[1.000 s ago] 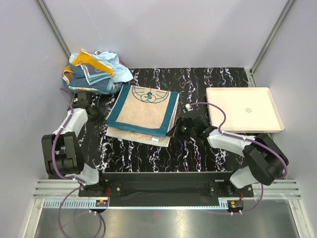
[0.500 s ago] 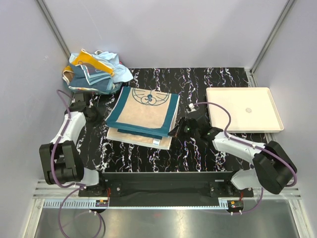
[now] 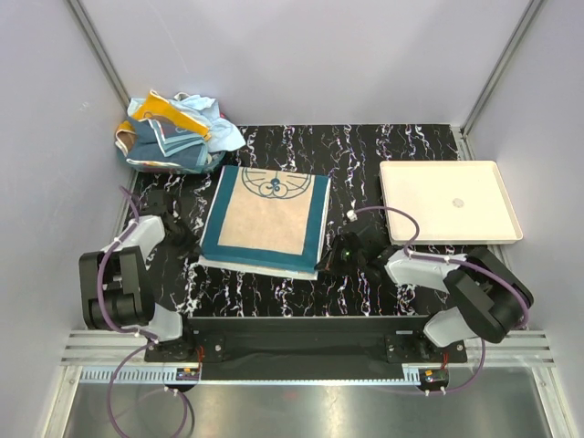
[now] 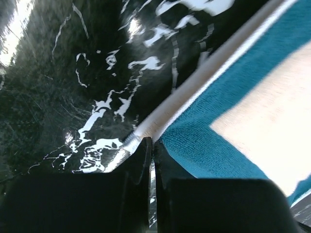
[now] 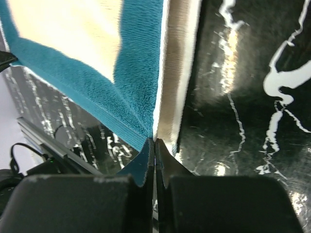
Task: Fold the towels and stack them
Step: Fold the towel
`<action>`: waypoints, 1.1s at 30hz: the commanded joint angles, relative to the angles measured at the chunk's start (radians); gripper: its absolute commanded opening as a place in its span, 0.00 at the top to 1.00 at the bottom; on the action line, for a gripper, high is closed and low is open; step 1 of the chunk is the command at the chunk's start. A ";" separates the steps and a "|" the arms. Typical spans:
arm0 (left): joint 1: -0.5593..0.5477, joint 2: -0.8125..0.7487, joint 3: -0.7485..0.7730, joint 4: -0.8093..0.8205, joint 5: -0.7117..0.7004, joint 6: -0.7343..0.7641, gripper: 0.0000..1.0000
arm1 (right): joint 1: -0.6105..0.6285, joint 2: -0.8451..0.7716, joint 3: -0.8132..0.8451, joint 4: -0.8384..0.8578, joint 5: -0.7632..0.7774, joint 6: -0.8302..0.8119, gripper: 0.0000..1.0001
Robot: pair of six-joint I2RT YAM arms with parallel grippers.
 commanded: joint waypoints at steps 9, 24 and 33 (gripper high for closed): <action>0.014 -0.065 0.147 -0.092 -0.028 0.059 1.00 | 0.005 -0.110 0.124 -0.172 0.076 -0.074 1.00; 0.022 -0.151 0.152 -0.129 0.007 0.080 1.00 | 0.008 -0.207 0.093 -0.182 0.018 -0.046 1.00; 0.028 -0.092 0.040 -0.046 0.013 0.074 1.00 | 0.014 -0.150 -0.037 -0.056 -0.011 -0.010 1.00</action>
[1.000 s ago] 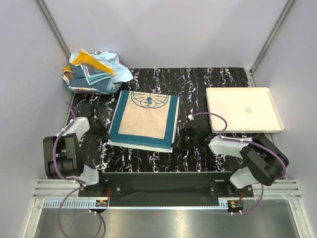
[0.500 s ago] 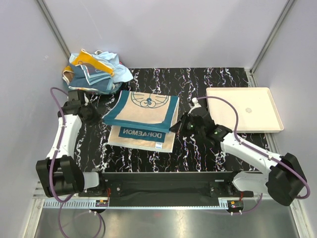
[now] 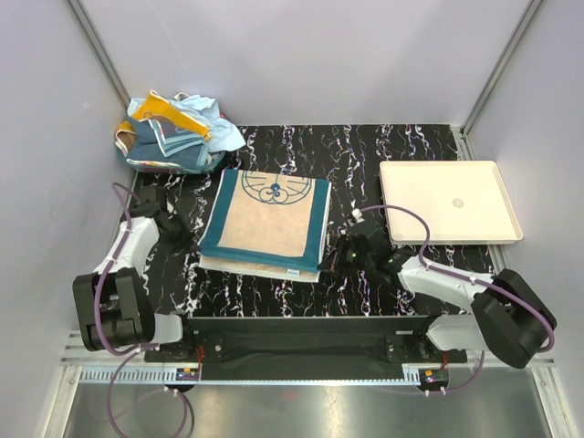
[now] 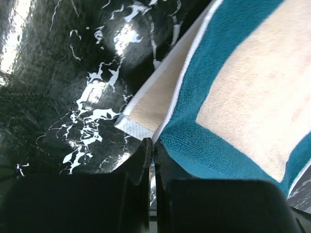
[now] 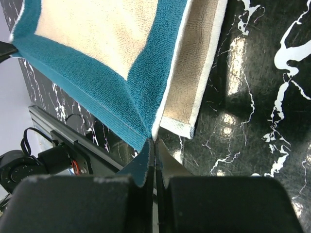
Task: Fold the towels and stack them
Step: Fold the towel
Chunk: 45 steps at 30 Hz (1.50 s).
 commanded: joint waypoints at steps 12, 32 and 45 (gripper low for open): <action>0.029 0.102 -0.102 0.169 -0.028 -0.006 0.99 | 0.041 0.140 -0.065 0.172 -0.030 0.034 1.00; 0.038 -0.018 0.091 0.118 -0.129 0.012 0.43 | -0.041 -0.059 0.120 -0.184 0.147 -0.141 0.48; -0.082 0.385 0.402 0.549 -0.048 0.029 0.39 | -0.351 0.468 0.666 -0.157 0.079 -0.356 0.47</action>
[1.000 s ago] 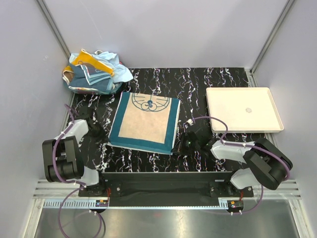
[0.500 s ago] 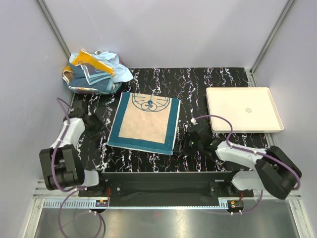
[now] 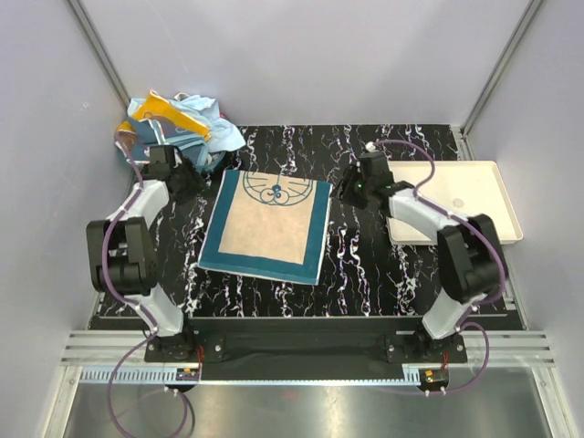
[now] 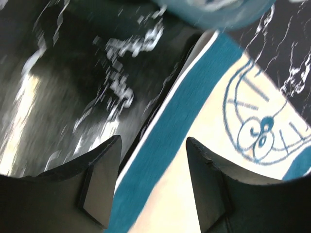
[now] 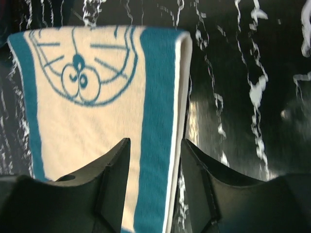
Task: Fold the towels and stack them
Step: Fold the towel
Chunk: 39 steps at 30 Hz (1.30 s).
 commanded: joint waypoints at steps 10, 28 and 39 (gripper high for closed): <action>-0.055 0.357 0.378 0.110 0.012 0.173 0.39 | -0.060 0.408 0.399 -0.053 -0.003 -0.090 0.48; -0.097 0.615 0.688 -0.099 0.056 0.210 0.37 | -0.061 0.548 0.511 -0.096 -0.009 -0.092 0.51; -0.133 0.641 0.695 -0.104 0.049 0.138 0.47 | -0.061 0.566 0.524 -0.093 -0.028 -0.091 0.59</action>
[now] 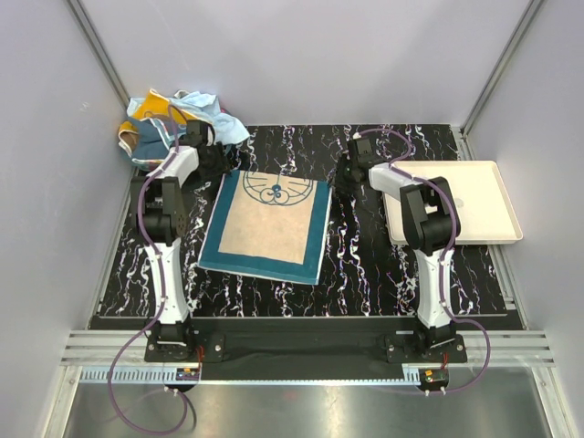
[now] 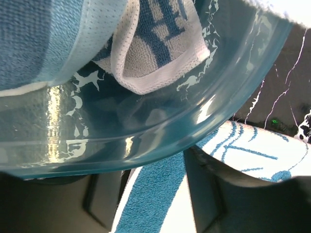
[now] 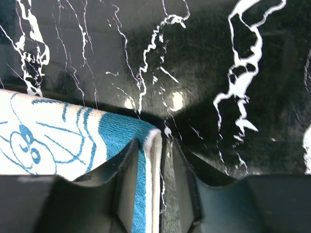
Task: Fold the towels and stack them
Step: Fold the towel
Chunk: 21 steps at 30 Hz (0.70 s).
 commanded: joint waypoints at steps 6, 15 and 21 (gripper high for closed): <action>-0.014 0.018 -0.020 0.125 0.008 -0.072 0.54 | 0.000 0.051 0.050 0.000 -0.028 0.006 0.80; -0.026 -0.059 -0.131 0.237 -0.043 -0.144 0.67 | -0.002 0.054 0.068 -0.022 -0.014 -0.003 0.92; -0.026 -0.134 -0.212 0.363 -0.038 -0.193 0.71 | 0.000 0.025 0.058 -0.016 -0.002 -0.016 0.94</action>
